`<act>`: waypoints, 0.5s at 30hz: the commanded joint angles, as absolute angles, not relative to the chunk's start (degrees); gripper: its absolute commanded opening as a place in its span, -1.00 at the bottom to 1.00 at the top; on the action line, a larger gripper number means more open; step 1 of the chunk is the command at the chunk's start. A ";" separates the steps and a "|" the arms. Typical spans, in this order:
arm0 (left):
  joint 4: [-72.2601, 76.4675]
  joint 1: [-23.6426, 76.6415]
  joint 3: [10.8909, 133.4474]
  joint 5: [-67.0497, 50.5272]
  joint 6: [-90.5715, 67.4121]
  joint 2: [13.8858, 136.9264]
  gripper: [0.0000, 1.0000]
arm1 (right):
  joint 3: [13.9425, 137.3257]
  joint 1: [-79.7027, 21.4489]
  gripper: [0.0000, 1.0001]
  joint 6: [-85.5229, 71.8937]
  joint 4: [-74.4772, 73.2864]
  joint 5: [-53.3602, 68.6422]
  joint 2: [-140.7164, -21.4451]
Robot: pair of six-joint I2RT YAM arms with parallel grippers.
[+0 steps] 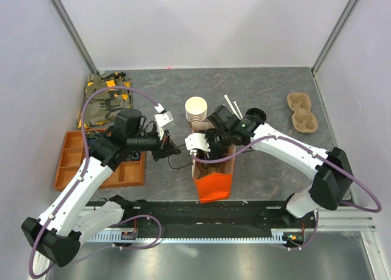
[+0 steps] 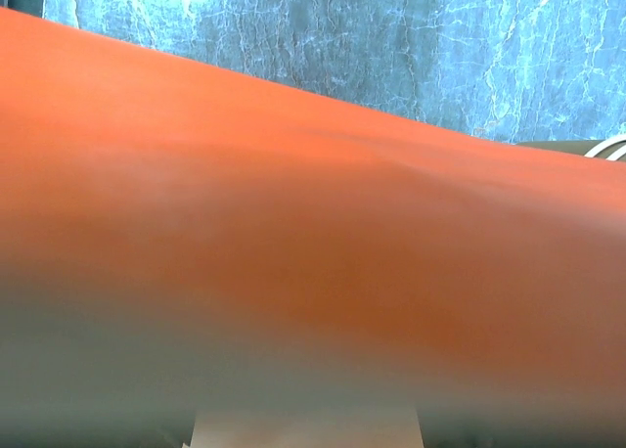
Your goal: Pack the takeout coffee
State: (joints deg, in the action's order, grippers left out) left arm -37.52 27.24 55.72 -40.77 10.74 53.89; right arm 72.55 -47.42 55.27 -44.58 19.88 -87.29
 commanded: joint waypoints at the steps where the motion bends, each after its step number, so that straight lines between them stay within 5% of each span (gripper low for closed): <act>1: -35.69 27.25 56.07 -41.13 11.51 53.35 -0.96 | 72.77 -47.02 -0.14 57.66 -48.86 19.77 -87.71; 15: -34.72 27.25 56.07 -41.05 12.57 52.30 -0.96 | 77.87 -46.93 -0.16 59.24 -56.69 21.53 -90.61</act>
